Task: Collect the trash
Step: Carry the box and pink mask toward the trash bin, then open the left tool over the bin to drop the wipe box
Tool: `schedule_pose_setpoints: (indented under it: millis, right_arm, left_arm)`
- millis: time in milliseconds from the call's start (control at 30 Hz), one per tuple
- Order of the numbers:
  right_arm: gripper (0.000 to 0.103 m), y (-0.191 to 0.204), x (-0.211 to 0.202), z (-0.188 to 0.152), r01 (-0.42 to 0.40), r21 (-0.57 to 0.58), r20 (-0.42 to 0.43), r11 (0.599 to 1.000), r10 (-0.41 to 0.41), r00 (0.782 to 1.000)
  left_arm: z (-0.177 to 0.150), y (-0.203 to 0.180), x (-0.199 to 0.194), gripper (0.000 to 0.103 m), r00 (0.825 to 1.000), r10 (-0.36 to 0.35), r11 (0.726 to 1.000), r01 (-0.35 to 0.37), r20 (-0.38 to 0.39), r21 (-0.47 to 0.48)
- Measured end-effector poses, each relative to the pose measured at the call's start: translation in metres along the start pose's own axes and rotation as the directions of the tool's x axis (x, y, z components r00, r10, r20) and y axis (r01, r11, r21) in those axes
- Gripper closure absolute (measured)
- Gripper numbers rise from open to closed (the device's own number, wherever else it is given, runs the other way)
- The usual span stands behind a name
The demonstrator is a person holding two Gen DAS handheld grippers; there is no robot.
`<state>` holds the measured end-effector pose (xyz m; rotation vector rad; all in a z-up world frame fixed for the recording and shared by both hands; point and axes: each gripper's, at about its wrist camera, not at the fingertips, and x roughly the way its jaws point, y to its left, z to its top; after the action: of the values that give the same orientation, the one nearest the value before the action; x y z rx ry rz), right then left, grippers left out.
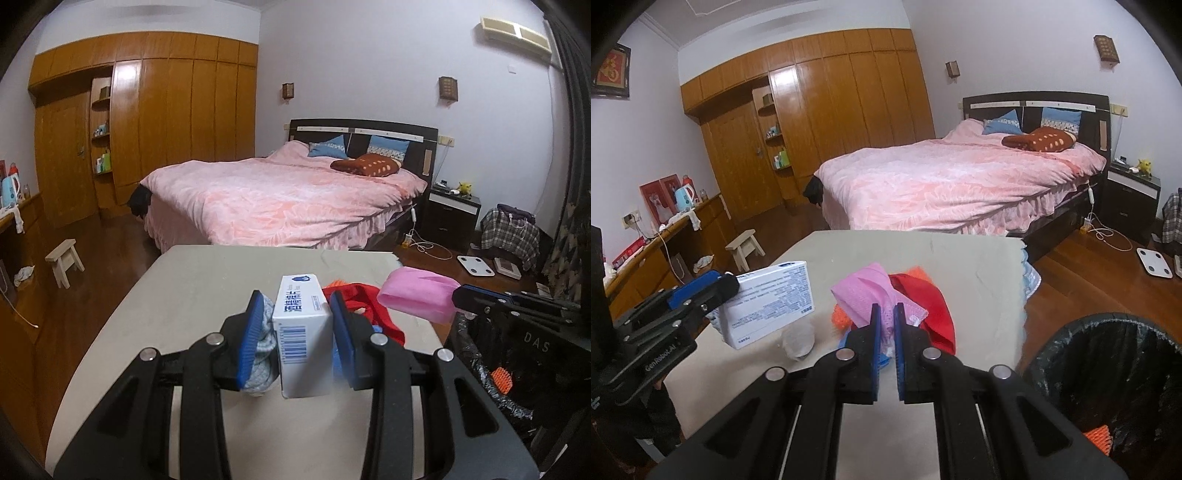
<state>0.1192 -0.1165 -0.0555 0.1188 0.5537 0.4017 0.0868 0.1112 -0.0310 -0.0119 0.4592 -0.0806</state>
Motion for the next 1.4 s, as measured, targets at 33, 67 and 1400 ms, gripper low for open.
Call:
schedule_pose_setpoints:
  millis: [33, 67, 1400]
  right_arm:
    - [0.096, -0.001, -0.002, 0.001, 0.002, 0.001, 0.003, 1.000, -0.002, 1.000]
    - [0.096, -0.003, -0.004, 0.002, 0.005, 0.002, 0.008, 1.000, -0.005, 1.000]
    - [0.096, -0.113, -0.122, -0.020, 0.310, 0.112, 0.050, 0.944, -0.316, 0.947]
  left_arm:
    - [0.000, -0.001, 0.000, 0.067, 1.000, -0.002, 1.000, 0.002, 0.001, 0.000]
    - [0.001, -0.002, 0.000, 0.067, 1.000, -0.006, 1.000, 0.006, 0.002, 0.001]
    - [-0.012, -0.161, 0.001, 0.067, 0.950, -0.313, 0.940, 0.312, -0.016, 0.139]
